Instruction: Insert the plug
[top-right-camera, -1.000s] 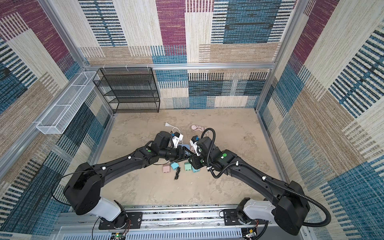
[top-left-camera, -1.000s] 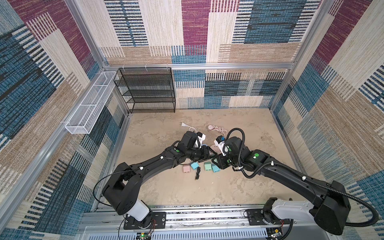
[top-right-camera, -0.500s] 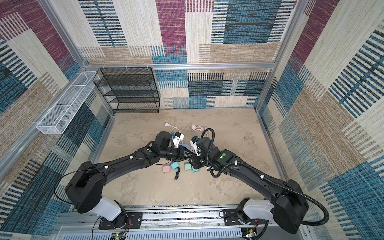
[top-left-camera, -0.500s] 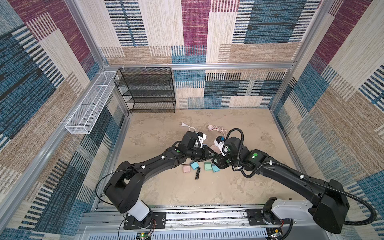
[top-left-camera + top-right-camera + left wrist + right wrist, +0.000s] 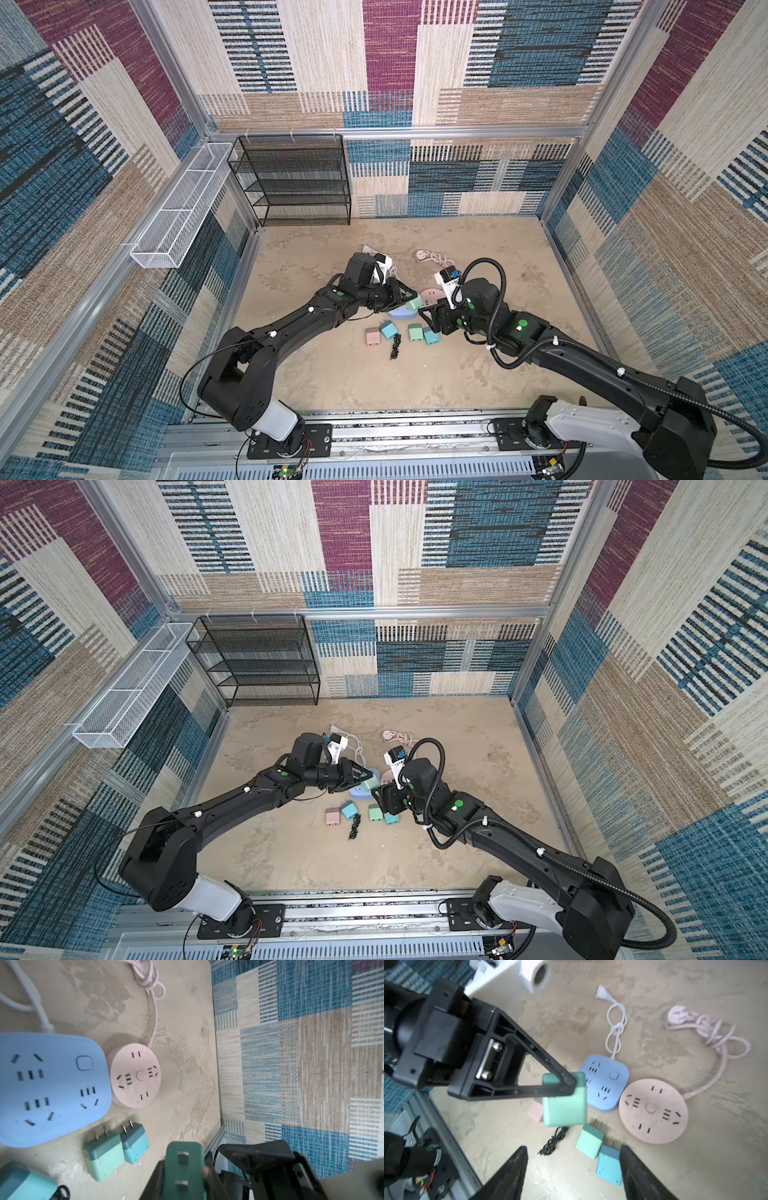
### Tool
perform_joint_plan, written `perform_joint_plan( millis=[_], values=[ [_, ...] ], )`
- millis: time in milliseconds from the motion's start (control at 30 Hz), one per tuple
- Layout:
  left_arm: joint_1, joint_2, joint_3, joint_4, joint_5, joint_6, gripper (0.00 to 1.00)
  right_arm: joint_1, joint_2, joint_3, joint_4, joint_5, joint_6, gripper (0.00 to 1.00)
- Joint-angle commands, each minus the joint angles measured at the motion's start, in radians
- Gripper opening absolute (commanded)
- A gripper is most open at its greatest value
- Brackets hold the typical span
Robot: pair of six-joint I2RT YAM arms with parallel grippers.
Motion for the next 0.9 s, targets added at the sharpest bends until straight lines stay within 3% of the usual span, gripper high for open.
perform_joint_plan(
  millis=[0, 100, 367, 467, 633, 867],
  values=[
    [0.031, -0.036, -0.008, 0.075, 0.010, -0.086, 0.00, 0.000, -0.067, -0.099, 0.268, 0.123, -0.036, 0.81],
    [0.057, -0.050, -0.037, 0.178, 0.012, -0.214, 0.00, 0.000, -0.121, -0.209, 0.472, 0.184, -0.040, 0.92],
    [0.064, -0.006, -0.082, 0.513, 0.065, -0.571, 0.00, -0.001, -0.119, -0.427, 0.970, 0.213, -0.052, 0.87],
    [0.061, -0.007, -0.095, 0.566, 0.072, -0.646, 0.00, 0.000, -0.090, -0.418, 0.995, 0.168, -0.103, 0.85],
    [0.047, -0.021, -0.109, 0.560, 0.068, -0.668, 0.00, 0.000, -0.050, -0.341, 0.919, 0.088, -0.179, 0.87],
    [0.022, -0.013, -0.129, 0.615, 0.055, -0.700, 0.00, 0.000, -0.010, -0.304, 0.913, 0.088, -0.236, 0.77]
  ],
)
